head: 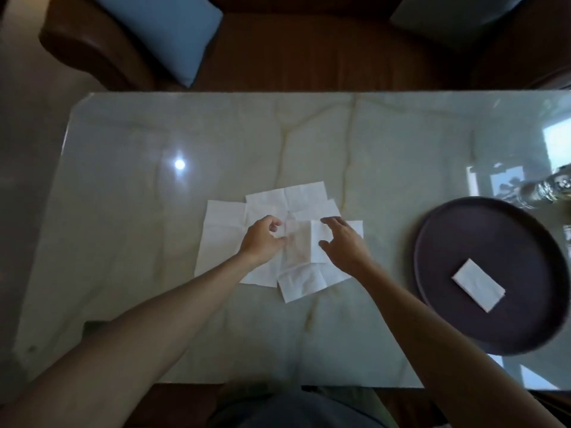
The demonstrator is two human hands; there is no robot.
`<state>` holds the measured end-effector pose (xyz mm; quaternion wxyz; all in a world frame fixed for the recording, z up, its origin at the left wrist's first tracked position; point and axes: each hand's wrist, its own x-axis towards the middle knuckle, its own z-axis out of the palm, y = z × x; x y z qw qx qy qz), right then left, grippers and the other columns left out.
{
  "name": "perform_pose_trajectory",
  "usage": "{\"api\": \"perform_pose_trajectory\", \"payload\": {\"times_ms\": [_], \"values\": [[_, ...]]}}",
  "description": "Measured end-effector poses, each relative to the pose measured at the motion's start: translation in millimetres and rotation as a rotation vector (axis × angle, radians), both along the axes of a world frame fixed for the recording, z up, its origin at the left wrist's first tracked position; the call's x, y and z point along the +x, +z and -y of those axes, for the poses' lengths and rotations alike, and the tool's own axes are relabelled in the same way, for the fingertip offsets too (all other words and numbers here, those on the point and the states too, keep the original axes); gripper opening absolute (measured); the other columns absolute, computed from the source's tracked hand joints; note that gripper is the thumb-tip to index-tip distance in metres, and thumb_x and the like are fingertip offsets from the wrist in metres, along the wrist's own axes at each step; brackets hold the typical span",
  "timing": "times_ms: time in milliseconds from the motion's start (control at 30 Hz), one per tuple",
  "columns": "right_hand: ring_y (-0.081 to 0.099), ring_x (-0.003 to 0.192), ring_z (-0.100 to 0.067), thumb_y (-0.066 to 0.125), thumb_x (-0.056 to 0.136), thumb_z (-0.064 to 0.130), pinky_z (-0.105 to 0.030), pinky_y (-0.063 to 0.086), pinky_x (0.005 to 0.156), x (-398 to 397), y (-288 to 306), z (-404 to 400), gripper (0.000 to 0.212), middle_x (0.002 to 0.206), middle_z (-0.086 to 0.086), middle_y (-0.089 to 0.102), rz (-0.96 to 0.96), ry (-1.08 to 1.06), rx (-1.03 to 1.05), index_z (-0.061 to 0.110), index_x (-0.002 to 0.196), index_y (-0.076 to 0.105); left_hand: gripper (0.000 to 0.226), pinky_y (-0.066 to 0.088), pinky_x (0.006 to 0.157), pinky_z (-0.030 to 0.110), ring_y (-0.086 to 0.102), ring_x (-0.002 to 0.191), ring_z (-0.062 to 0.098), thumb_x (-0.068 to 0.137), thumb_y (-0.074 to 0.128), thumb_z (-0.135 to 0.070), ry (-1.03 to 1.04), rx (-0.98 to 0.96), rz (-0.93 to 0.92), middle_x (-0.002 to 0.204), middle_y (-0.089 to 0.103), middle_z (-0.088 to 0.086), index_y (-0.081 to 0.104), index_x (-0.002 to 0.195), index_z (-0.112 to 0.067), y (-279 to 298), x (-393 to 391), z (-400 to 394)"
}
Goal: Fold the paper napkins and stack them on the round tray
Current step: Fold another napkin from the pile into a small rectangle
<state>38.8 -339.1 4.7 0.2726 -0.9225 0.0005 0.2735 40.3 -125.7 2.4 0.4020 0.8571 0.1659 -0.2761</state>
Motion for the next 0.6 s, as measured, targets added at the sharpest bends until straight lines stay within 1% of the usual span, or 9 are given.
{"api": "perform_pose_trajectory", "payload": {"times_ms": [100,167,233,300,367,433,500,567,600], "values": [[0.056,0.133,-0.027,0.062,0.098,0.018,-0.043,0.049,0.101,9,-5,-18,0.065,0.166,0.003,0.032,-0.019,0.085,-0.038,0.019,0.157,0.035,0.057,0.045,0.092,0.027,0.059,0.116,0.019,0.085,0.079,-0.03,-0.02,-0.037,-0.052,0.128,0.06,0.004,0.058,0.136,-0.016,-4,-9,-13],[0.056,0.132,-0.03,0.061,0.098,0.014,-0.043,0.049,0.1,13,-10,-25,0.067,0.167,0.002,0.03,-0.039,0.117,-0.065,0.019,0.158,0.033,0.062,0.043,0.092,0.025,0.058,0.116,0.02,0.086,0.078,-0.032,-0.048,-0.065,-0.08,0.128,0.058,0.004,0.053,0.141,-0.019,-9,-12,-16],[0.06,0.124,-0.035,0.06,0.096,0.011,-0.043,0.051,0.093,17,-16,-28,0.065,0.163,-0.001,0.034,-0.047,0.13,-0.095,0.018,0.156,0.034,0.067,0.042,0.09,0.024,0.058,0.111,0.02,0.087,0.078,-0.033,-0.073,-0.093,-0.087,0.125,0.058,0.005,0.048,0.146,-0.023,-13,-12,-14],[0.065,0.108,-0.038,0.06,0.095,0.011,-0.043,0.053,0.084,21,-21,-29,0.057,0.153,-0.006,0.04,-0.048,0.125,-0.127,0.016,0.149,0.042,0.071,0.042,0.09,0.025,0.058,0.108,0.021,0.088,0.076,-0.032,-0.099,-0.109,-0.083,0.119,0.056,0.005,0.043,0.15,-0.026,-14,-8,-11],[0.065,0.092,-0.035,0.062,0.095,0.014,-0.043,0.055,0.078,25,-23,-28,0.042,0.14,-0.009,0.043,-0.039,0.091,-0.15,0.014,0.135,0.053,0.073,0.045,0.091,0.027,0.057,0.105,0.02,0.09,0.075,-0.03,-0.133,-0.117,-0.078,0.114,0.056,0.005,0.038,0.153,-0.027,-14,-2,-5],[0.062,0.086,-0.03,0.064,0.095,0.018,-0.041,0.055,0.072,28,-22,-27,0.027,0.131,-0.01,0.045,-0.031,0.064,-0.161,0.015,0.121,0.058,0.075,0.049,0.092,0.029,0.058,0.101,0.02,0.091,0.074,-0.028,-0.166,-0.123,-0.076,0.11,0.058,0.004,0.035,0.155,-0.028,-14,6,2],[0.061,0.096,-0.027,0.066,0.095,0.022,-0.037,0.054,0.075,29,-20,-26,0.019,0.128,-0.008,0.048,-0.025,0.075,-0.154,0.016,0.113,0.062,0.077,0.051,0.09,0.03,0.058,0.098,0.019,0.091,0.074,-0.025,-0.184,-0.127,-0.076,0.107,0.058,0.002,0.032,0.157,-0.028,-12,12,10],[0.054,0.116,-0.026,0.068,0.095,0.028,-0.037,0.05,0.088,31,-19,-22,0.017,0.129,-0.006,0.053,-0.002,0.11,-0.15,0.018,0.108,0.067,0.076,0.051,0.089,0.03,0.057,0.097,0.019,0.091,0.074,-0.023,-0.203,-0.134,-0.077,0.108,0.055,0.001,0.034,0.156,-0.026,-11,17,16],[0.05,0.123,-0.025,0.068,0.094,0.031,-0.037,0.046,0.095,31,-17,-19,0.016,0.129,-0.003,0.057,0.011,0.139,-0.156,0.02,0.106,0.069,0.071,0.051,0.089,0.03,0.057,0.097,0.02,0.091,0.074,-0.021,-0.21,-0.134,-0.076,0.108,0.054,0.001,0.039,0.153,-0.024,-10,19,18]]}}
